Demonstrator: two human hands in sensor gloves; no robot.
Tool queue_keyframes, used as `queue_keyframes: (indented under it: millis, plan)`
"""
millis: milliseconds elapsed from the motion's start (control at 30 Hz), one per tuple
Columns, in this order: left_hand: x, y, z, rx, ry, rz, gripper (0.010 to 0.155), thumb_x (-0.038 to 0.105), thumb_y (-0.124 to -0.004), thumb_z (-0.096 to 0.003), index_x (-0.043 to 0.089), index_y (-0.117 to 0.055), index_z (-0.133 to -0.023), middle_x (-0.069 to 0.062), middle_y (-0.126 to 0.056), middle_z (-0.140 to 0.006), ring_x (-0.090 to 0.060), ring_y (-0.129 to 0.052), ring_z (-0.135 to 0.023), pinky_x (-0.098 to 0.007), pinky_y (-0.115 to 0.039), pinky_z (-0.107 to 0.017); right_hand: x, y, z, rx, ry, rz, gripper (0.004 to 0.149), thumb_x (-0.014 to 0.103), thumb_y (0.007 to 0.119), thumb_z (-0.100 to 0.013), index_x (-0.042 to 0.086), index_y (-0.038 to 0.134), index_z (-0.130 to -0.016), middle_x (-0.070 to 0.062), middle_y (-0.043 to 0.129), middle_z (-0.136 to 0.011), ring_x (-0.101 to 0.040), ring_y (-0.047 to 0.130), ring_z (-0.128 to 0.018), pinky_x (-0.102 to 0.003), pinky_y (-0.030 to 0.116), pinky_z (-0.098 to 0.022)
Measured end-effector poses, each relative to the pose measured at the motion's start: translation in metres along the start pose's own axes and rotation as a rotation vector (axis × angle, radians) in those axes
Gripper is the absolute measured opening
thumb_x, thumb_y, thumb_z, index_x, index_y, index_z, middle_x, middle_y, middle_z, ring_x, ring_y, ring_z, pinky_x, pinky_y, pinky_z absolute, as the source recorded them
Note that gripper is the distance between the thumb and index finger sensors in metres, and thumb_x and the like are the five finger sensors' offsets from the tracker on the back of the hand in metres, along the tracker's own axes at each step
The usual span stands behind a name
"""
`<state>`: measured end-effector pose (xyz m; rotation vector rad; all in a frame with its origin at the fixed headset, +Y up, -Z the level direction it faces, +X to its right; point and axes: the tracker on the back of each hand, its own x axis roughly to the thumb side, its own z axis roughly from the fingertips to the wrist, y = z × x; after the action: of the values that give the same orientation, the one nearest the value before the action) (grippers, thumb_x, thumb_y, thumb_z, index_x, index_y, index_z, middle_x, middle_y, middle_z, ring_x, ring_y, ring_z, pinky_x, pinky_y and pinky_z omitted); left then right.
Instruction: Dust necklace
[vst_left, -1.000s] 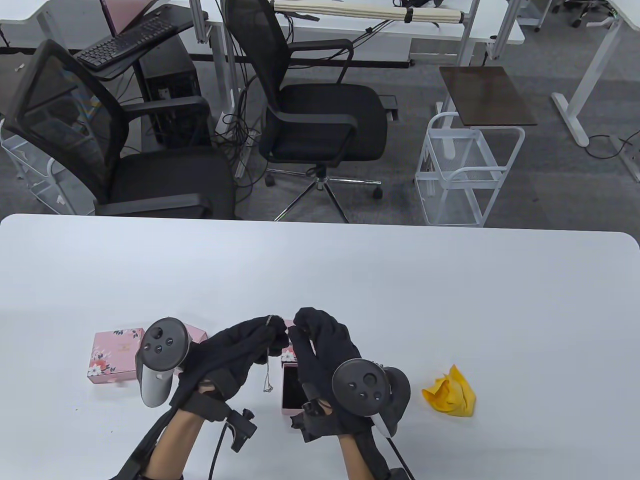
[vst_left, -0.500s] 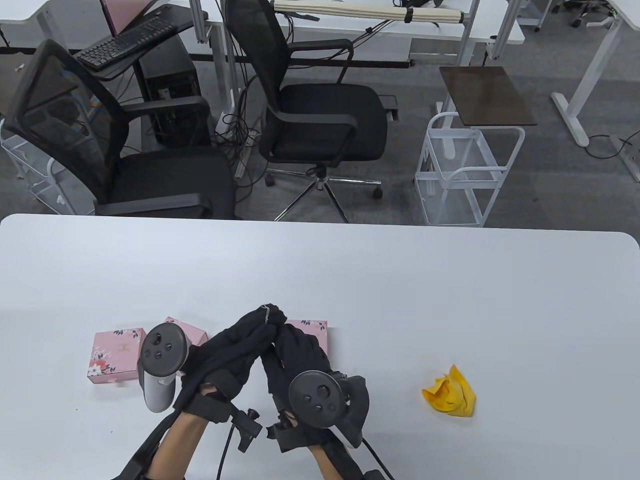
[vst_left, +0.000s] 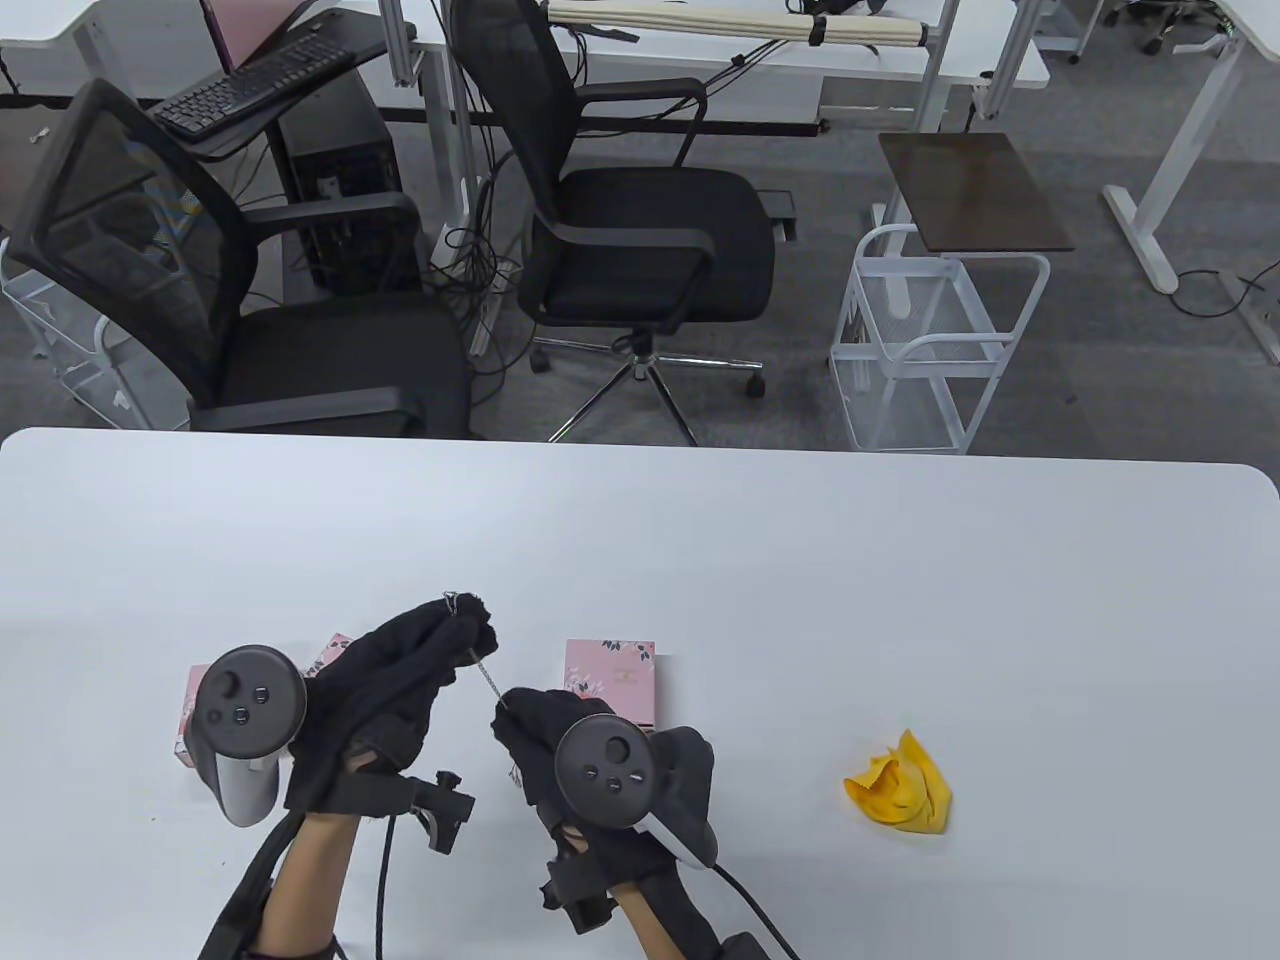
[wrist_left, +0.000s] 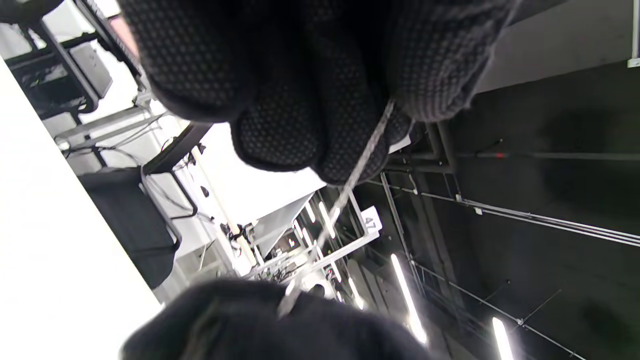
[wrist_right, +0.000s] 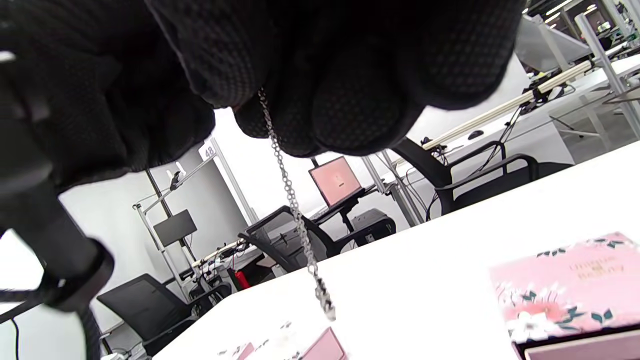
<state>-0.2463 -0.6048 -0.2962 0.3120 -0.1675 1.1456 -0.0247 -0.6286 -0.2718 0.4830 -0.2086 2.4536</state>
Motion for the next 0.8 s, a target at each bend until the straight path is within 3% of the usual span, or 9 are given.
queue_keyframes:
  millis: [200, 800]
  plan:
    - [0.002, 0.013, 0.002, 0.057, -0.013, -0.031, 0.036, 0.045, -0.090, -0.0515, 0.027, -0.098, -0.081, 0.003, -0.112, -0.068, -0.020, -0.106, -0.062, -0.041, -0.091, -0.044, 0.001, 0.017, -0.001, 0.073, -0.002, -0.097, 0.035, 0.029, 0.078, -0.060, 0.010, 0.085, -0.089, -0.021, 0.095, -0.077, -0.035, 0.097, -0.054, -0.046, 0.083, -0.044]
    - [-0.003, 0.024, 0.004, 0.150, -0.010, 0.032, 0.038, 0.044, -0.088, -0.0547, 0.024, -0.094, -0.086, 0.003, -0.108, -0.074, -0.020, -0.103, -0.067, -0.040, -0.089, -0.048, 0.000, 0.024, -0.001, 0.090, -0.002, -0.106, 0.035, 0.029, 0.078, -0.060, 0.010, 0.085, -0.089, -0.020, 0.095, -0.077, -0.034, 0.097, -0.054, -0.046, 0.083, -0.045]
